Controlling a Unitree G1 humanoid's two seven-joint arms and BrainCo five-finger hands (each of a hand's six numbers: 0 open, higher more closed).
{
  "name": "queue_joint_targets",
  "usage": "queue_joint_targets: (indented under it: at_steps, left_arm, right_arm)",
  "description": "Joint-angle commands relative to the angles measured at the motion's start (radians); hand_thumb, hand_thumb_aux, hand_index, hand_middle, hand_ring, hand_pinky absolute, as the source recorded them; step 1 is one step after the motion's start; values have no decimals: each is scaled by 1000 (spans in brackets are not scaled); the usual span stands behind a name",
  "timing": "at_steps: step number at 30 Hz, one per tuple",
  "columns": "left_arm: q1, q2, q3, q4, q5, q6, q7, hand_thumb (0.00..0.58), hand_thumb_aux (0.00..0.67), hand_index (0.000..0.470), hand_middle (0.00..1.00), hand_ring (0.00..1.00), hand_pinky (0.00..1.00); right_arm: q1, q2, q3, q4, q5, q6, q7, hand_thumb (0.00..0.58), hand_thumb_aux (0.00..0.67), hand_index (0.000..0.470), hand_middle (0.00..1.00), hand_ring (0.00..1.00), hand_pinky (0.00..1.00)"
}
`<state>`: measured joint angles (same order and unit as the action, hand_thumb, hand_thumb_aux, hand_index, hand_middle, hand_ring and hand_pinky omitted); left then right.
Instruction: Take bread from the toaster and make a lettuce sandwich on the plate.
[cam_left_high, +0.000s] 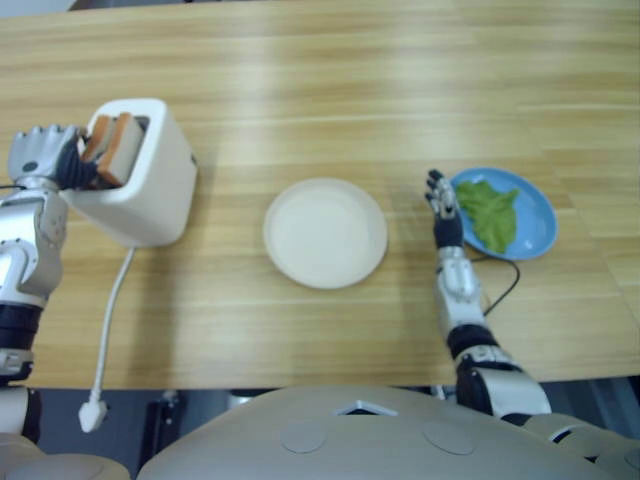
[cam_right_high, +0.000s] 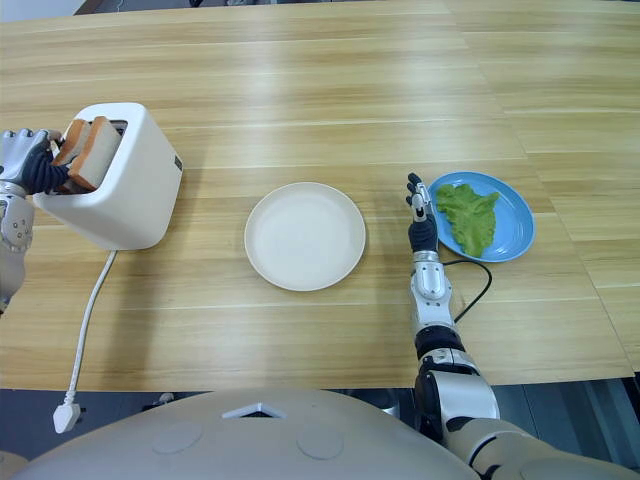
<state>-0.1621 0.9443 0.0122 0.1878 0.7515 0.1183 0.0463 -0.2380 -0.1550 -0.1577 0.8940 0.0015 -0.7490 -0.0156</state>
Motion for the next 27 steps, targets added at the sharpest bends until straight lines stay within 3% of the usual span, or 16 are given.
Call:
queue_joint_targets:
  at_steps: [1, 8, 14, 19, 23, 27]
  left_arm:
    - [10, -19, -18, 35, -17, -26, -10, 580, 670, 460, 1000, 1000, 1000]
    - [7, -77, 116, -23, -187, -132, 56, 580, 670, 460, 1000, 1000, 1000]
    - [62, -92, 429, -334, -178, -251, 282, 580, 670, 460, 1000, 1000, 1000]
    - [104, -139, 558, -533, -154, -319, 336, 580, 670, 460, 1000, 1000, 1000]
    - [104, -177, 570, -603, -169, -364, 326, 580, 670, 460, 1000, 1000, 1000]
    - [79, -236, 427, -602, -207, -409, 265, 580, 670, 460, 1000, 1000, 1000]
  right_arm:
    - [12, -2, -3, -1, 5, 17, -2, 0, 0, 0, 0, 0, 0]
    - [13, -5, -4, 2, 5, 21, -3, 0, 0, 0, 0, 0, 0]
    - [12, -3, 0, 13, 1, 25, -5, 0, 0, 0, 0, 0, 0]
    - [10, 0, 4, 21, -3, 29, -7, 0, 0, 0, 0, 0, 0]
    - [9, -1, 6, 23, -4, 33, -7, 0, 0, 0, 0, 0, 0]
    - [7, 1, 8, 28, -7, 36, -9, 0, 0, 0, 0, 0, 0]
